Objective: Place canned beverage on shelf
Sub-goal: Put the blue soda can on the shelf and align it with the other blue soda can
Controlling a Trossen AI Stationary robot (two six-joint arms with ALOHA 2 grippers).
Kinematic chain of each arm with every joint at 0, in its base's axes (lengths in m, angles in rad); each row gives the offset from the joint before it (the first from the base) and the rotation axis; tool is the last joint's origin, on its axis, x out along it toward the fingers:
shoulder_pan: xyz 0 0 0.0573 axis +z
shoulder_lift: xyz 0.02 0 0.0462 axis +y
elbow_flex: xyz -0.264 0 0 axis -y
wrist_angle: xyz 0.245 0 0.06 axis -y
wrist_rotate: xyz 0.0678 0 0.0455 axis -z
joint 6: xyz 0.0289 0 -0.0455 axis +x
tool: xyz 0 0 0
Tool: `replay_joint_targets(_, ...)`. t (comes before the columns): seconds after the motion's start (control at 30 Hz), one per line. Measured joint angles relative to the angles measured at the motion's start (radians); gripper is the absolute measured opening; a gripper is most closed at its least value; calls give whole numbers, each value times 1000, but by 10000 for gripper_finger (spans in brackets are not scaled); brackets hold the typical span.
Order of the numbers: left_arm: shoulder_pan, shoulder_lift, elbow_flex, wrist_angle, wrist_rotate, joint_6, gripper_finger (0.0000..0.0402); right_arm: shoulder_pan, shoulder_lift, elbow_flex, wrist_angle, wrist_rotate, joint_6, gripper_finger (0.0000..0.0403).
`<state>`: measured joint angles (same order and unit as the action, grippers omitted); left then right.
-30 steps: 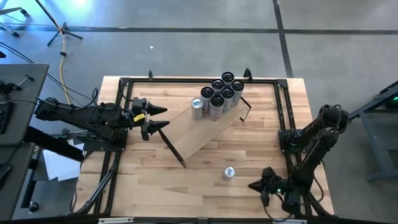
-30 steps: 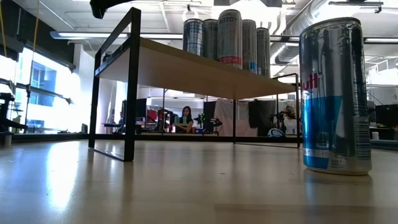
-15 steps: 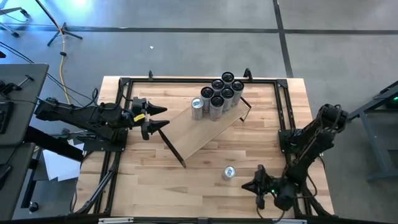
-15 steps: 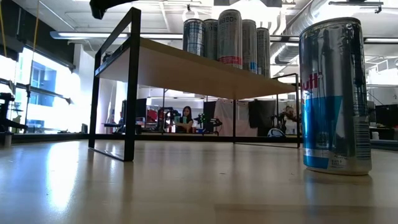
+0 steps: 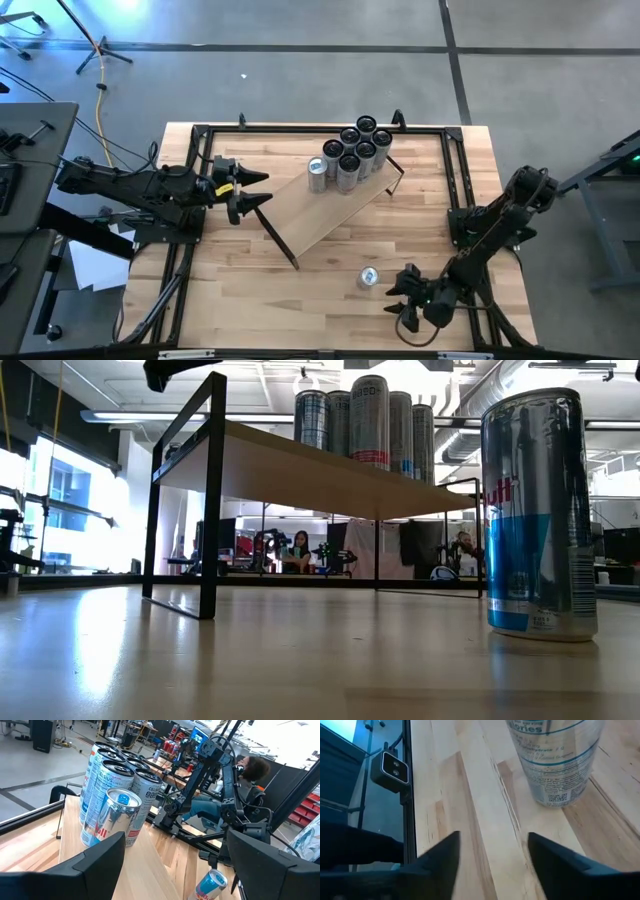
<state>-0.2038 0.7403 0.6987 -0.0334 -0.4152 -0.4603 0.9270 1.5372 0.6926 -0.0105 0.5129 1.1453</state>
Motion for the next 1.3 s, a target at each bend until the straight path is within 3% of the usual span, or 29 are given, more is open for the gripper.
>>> replay_joint_targets(0.2,0,0,0,0,0,0,321,0,0,0,-6,-9,-24,317)
replay_joint_targets(0.4,0,0,0,0,0,0,321,0,0,0,-7,-10,-82,371)
replay_joint_targets(0.97,0,0,0,0,1,1,321,0,0,0,-11,-10,-133,378)
replay_joint_targets(1.3,0,0,0,-1,1,119,321,-8,0,-1,-16,-11,-137,378)
